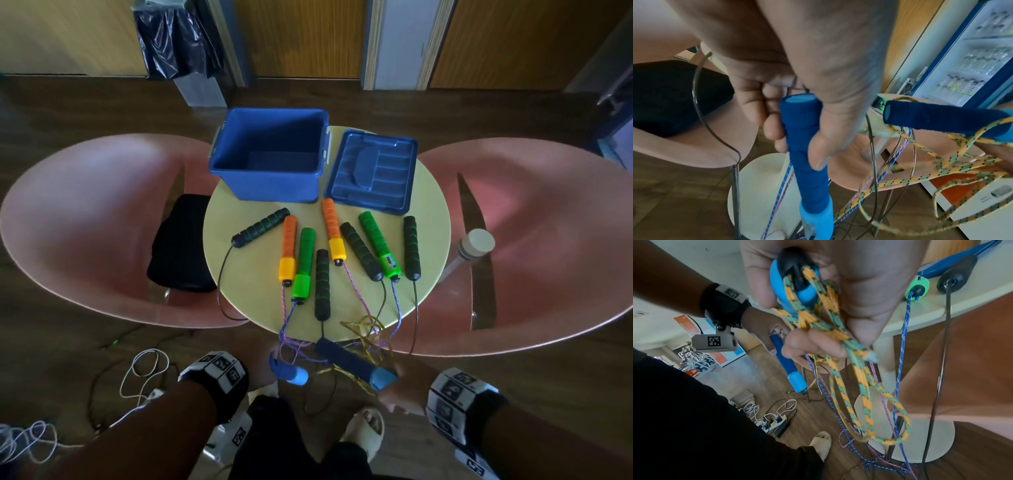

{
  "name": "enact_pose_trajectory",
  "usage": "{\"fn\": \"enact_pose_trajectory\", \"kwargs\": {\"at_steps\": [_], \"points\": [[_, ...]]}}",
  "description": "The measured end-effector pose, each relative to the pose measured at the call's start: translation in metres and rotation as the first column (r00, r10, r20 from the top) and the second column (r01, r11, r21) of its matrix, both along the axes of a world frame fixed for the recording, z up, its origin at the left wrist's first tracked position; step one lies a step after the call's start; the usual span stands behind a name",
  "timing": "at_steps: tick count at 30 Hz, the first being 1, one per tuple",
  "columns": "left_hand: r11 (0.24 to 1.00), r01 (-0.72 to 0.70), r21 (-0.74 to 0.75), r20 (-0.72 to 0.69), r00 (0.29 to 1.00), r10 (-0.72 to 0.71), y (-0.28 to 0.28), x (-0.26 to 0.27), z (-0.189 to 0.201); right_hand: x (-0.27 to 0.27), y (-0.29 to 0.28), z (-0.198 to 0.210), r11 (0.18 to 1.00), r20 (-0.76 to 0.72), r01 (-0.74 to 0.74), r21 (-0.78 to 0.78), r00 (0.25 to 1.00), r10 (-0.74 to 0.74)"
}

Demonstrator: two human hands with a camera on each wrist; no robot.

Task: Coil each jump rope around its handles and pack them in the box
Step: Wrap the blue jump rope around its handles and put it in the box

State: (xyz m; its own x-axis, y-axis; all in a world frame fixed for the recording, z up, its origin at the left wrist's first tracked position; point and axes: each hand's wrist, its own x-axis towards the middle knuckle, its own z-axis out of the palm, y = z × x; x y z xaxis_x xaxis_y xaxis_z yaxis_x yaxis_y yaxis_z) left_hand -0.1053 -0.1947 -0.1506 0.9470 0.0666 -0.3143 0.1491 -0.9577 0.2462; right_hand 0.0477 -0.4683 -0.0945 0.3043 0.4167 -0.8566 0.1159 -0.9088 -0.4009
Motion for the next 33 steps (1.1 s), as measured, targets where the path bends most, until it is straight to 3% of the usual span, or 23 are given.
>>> {"fn": "enact_pose_trajectory", "kwargs": {"at_steps": [4, 9, 10, 13, 15, 17, 21, 23, 27, 30, 33], "points": [[0.971, -0.232, -0.057, -0.243, 0.947, 0.212, -0.008, 0.0, -0.023, -0.003, -0.001, 0.002, 0.999, 0.016, 0.035, -0.006, 0.999, -0.035], [0.763, -0.596, -0.25, -0.428, 0.775, 0.465, -0.035, 0.011, -0.029, 0.004, -0.015, 0.007, 0.954, -0.054, 0.241, 0.18, 0.971, -0.235], [0.671, -0.675, -0.305, -0.472, 0.72, 0.51, -0.041, 0.012, -0.029, 0.006, -0.018, 0.01, 0.924, -0.095, 0.299, 0.239, 0.954, -0.284], [0.227, -0.849, -0.477, -0.615, 0.506, 0.605, -0.053, 0.011, -0.035, 0.01, -0.022, 0.018, 0.792, -0.286, 0.496, 0.356, 0.865, -0.414], [0.097, -0.874, -0.476, -0.669, 0.431, 0.605, -0.056, 0.011, -0.039, 0.012, -0.023, 0.022, 0.715, -0.403, 0.578, 0.393, 0.807, -0.43], [0.124, -0.874, -0.47, -0.664, 0.442, 0.603, -0.056, 0.011, -0.038, 0.01, -0.02, 0.026, 0.692, -0.44, 0.585, 0.422, 0.8, -0.408], [0.503, -0.77, -0.392, -0.616, 0.626, 0.478, -0.054, 0.016, -0.028, 0.005, -0.01, 0.035, 0.696, -0.456, 0.562, 0.447, 0.813, -0.363], [0.625, -0.66, -0.418, -0.574, 0.725, 0.381, -0.059, 0.025, -0.012, 0.004, -0.006, 0.036, 0.714, -0.454, 0.546, 0.439, 0.82, -0.349], [0.678, -0.536, -0.503, -0.414, 0.838, 0.355, -0.074, 0.048, 0.012, 0.002, 0.001, 0.044, 0.708, -0.493, 0.55, 0.443, 0.809, -0.319], [0.68, -0.446, -0.582, -0.39, 0.887, 0.247, -0.089, 0.066, 0.022, 0.006, 0.003, 0.064, 0.705, -0.452, 0.489, 0.513, 0.853, -0.263], [0.796, -0.336, -0.504, -0.379, 0.914, 0.147, -0.102, 0.076, 0.027, 0.016, 0.002, 0.093, 0.646, -0.47, 0.498, 0.579, 0.851, -0.235]]}}
